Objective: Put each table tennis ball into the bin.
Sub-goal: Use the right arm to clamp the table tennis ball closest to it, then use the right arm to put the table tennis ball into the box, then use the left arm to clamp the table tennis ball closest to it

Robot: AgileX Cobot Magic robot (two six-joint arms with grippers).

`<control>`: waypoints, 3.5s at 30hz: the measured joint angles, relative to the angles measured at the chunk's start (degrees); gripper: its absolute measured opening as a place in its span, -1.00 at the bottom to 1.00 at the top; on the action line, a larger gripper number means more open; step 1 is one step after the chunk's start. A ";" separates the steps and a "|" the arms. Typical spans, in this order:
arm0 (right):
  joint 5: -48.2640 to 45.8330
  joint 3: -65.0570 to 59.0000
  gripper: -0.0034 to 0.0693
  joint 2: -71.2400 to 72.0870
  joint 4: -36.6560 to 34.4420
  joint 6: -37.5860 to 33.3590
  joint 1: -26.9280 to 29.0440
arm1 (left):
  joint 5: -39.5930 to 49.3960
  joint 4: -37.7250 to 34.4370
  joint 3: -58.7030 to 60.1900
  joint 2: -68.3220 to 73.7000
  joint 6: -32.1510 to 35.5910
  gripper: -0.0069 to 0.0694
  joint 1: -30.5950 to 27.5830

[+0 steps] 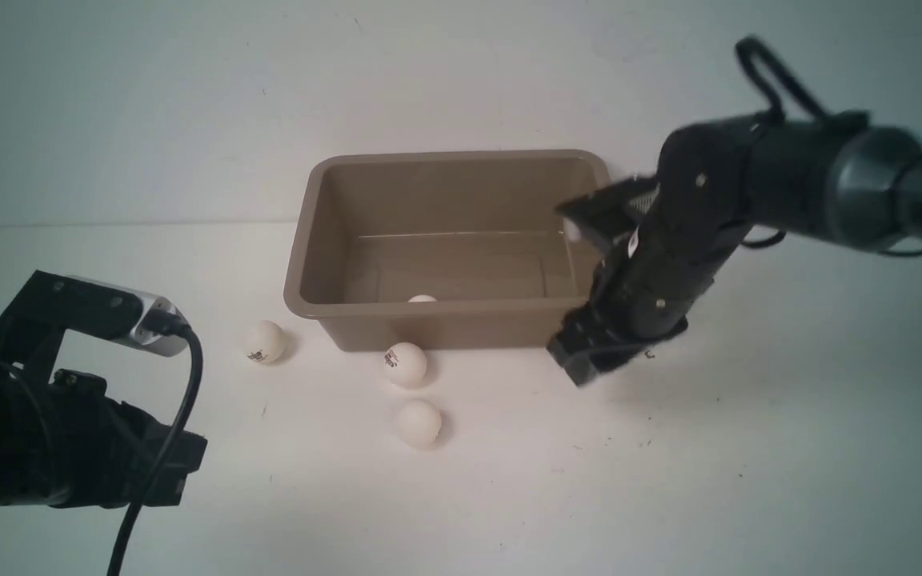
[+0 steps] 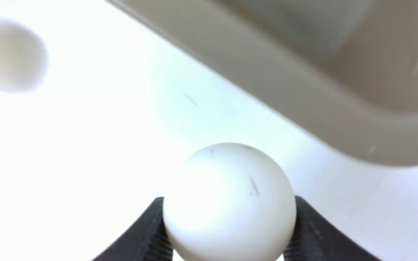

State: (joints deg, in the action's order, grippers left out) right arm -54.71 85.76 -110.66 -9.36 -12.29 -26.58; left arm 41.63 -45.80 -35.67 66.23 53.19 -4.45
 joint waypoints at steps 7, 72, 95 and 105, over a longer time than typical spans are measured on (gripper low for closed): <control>12.21 2.16 0.06 3.57 0.81 0.31 0.43 | 0.00 0.00 0.00 0.00 0.00 -0.83 0.00; -18.99 5.27 -0.95 46.65 14.65 0.35 6.45 | -17.58 -16.08 -19.97 31.07 10.90 0.44 0.00; -18.99 5.17 -0.95 46.82 9.36 0.52 6.45 | -18.53 -15.95 -24.97 40.69 12.68 0.46 3.75; -18.99 5.17 -0.95 46.82 9.36 0.52 6.45 | -21.33 -15.95 -25.19 41.69 13.53 0.50 3.86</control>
State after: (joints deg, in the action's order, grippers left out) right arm -73.70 90.93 -63.84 0.00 -11.77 -20.13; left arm 20.30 -61.75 -60.86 107.92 66.72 -0.59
